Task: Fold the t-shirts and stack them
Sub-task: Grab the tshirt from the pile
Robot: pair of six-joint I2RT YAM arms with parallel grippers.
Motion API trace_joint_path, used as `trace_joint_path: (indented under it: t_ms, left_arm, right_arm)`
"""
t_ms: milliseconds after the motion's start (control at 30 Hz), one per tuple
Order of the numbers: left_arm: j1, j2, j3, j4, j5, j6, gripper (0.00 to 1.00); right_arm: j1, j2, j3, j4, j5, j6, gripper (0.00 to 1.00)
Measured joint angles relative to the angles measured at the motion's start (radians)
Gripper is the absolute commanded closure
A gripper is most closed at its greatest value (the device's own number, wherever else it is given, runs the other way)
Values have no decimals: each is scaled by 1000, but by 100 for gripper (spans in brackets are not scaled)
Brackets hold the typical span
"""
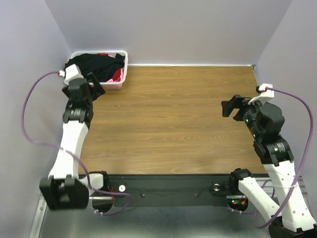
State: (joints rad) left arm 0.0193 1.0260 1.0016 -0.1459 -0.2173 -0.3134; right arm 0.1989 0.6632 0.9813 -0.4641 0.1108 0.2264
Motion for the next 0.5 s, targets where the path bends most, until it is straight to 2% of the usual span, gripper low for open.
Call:
trace_joint_path:
  t_ms: [133,233,500]
  left_arm:
    - [0,255,167,-23,-10,2,2]
    - [4,384,286,-25,-26,4,2]
    - [49,769,728,-77,-74,-12,2]
  right_arm:
    - [0,2,-33,-8,-53,12,0]
    - [0,-3,-43,-6,-95,17,0]
    - [0,-7,-51,-8,-149,33,0]
